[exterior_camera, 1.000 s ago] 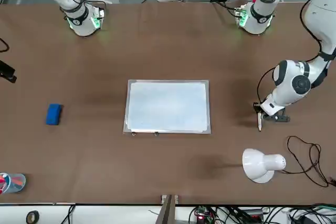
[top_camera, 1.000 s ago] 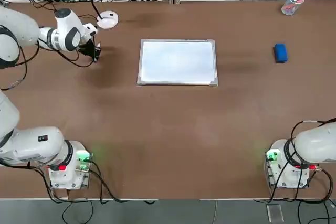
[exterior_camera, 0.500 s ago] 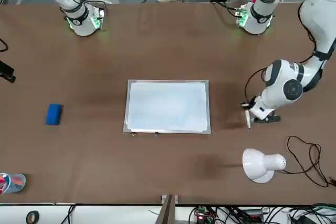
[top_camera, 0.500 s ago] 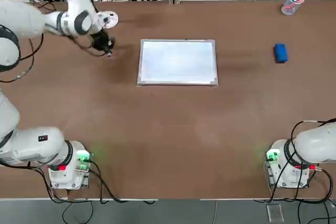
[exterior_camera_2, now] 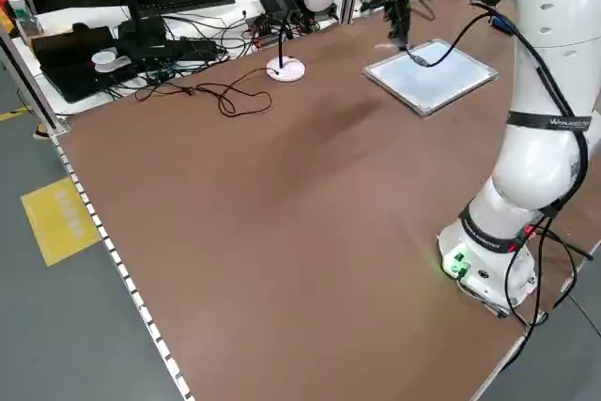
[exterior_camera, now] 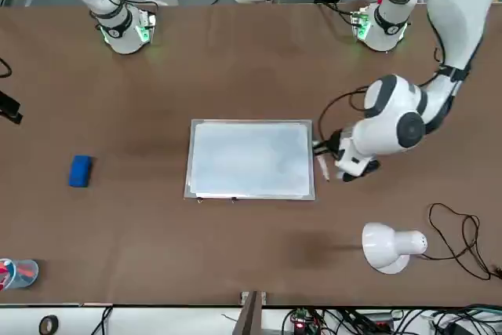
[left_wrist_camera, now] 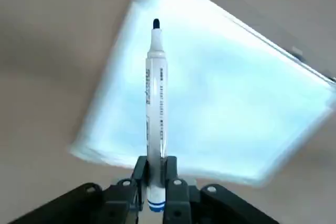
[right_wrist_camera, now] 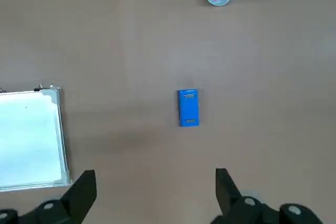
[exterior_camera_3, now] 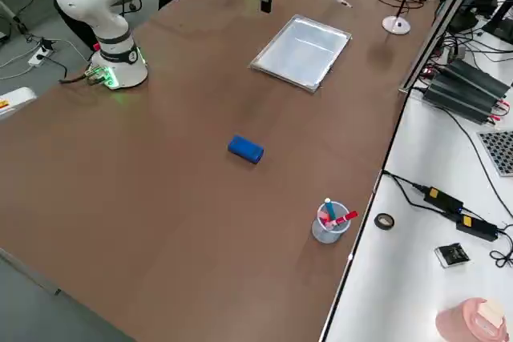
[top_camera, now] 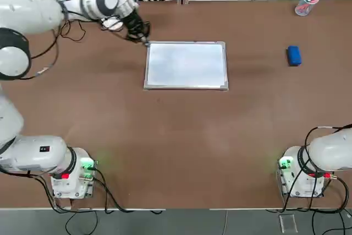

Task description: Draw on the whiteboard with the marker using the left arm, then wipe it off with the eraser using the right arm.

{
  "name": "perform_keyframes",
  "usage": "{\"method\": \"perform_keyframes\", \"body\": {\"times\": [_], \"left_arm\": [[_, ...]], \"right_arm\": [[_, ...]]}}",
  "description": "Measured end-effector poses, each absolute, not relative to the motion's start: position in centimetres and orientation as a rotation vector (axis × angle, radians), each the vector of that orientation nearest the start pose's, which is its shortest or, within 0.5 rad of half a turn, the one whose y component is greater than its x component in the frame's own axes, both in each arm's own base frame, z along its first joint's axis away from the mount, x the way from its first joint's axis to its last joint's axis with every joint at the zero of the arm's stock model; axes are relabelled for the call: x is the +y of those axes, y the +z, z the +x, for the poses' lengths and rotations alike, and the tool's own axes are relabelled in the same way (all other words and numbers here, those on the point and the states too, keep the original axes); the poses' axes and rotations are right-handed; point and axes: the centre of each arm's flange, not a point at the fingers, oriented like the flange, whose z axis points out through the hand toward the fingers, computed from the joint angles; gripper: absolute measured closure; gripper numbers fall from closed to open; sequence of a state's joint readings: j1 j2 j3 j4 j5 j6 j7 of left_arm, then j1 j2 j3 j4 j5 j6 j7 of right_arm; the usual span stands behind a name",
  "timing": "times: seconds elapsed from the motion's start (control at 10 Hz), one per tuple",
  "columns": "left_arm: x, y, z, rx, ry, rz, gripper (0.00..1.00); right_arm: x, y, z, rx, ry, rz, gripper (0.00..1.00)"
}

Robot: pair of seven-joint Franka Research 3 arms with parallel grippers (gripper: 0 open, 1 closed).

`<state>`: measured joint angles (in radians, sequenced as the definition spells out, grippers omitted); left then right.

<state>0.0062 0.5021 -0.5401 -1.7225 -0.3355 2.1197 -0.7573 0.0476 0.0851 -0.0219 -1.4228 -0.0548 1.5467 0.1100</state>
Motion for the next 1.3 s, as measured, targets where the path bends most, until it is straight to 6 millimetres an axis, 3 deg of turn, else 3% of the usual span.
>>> {"method": "perform_keyframes", "body": {"times": [0.3,0.6,0.8,1.1,1.3], "left_arm": [[-39.6,33.0,56.9,-1.071,1.066,-3.387,0.82],[-44.3,31.9,56.7,-1.341,1.421,-3.330,0.82],[-46.1,30.9,56.5,-1.528,1.637,-3.232,0.82],[-46.7,28.9,56.8,-1.769,1.925,-3.025,0.82],[-47.2,26.5,56.5,-1.879,2.104,-2.920,0.82]], "right_arm": [[1.3,64.4,57.9,0.129,-0.073,-3.189,0.00],[1.5,64.5,58.1,0.124,-0.101,-3.186,0.00],[1.6,64.5,58.2,0.122,-0.110,-3.181,0.00],[2.1,64.3,58.3,0.117,-0.109,-3.147,0.00],[2.3,63.8,58.5,0.114,-0.111,-3.132,0.00]]}}
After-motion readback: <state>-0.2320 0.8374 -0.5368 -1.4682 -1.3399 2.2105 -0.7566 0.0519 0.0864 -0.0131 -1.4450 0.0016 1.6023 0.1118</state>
